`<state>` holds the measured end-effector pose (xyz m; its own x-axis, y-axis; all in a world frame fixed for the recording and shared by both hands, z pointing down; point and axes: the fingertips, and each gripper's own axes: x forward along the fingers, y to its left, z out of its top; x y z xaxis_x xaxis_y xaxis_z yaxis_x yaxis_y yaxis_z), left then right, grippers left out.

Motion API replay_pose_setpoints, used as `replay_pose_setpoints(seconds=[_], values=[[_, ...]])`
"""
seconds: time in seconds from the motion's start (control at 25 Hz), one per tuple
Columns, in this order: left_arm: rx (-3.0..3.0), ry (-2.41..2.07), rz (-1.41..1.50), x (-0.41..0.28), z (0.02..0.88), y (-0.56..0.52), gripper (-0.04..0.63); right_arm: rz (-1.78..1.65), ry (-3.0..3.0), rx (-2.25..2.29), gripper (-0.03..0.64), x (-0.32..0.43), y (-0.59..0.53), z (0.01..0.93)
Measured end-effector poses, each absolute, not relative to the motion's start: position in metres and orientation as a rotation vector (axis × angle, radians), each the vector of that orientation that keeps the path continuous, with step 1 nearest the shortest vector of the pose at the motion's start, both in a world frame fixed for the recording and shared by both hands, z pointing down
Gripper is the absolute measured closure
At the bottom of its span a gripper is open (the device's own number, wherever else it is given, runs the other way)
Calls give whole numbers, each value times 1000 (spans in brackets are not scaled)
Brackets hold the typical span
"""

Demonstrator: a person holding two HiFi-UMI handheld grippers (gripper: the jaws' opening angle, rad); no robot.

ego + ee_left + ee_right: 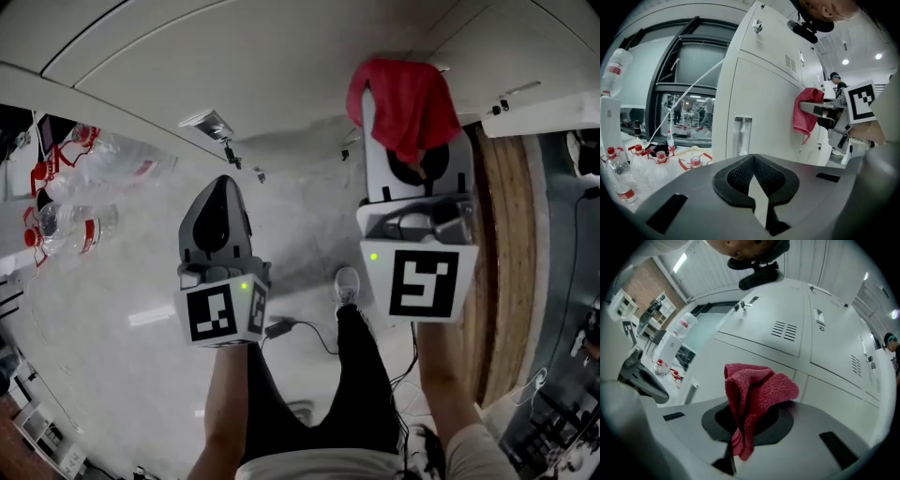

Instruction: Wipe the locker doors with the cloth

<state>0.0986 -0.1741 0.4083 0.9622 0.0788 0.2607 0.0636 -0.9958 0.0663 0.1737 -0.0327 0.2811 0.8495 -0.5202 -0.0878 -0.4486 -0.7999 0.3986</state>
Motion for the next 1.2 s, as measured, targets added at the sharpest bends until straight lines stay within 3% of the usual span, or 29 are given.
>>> replay_pose_setpoints(seconds=[0.28,0.6,1.2], values=[[3060,76,383,80,413,-202,578,-298,-1073,2517,586,117,-132,311],[3051,-21,382,55,417,-250,578,-240,-1192,2394,586,103,-212,349],[3054,-129,388,37,422,-289,578,-207,-1107,2358,586,123,-231,362]])
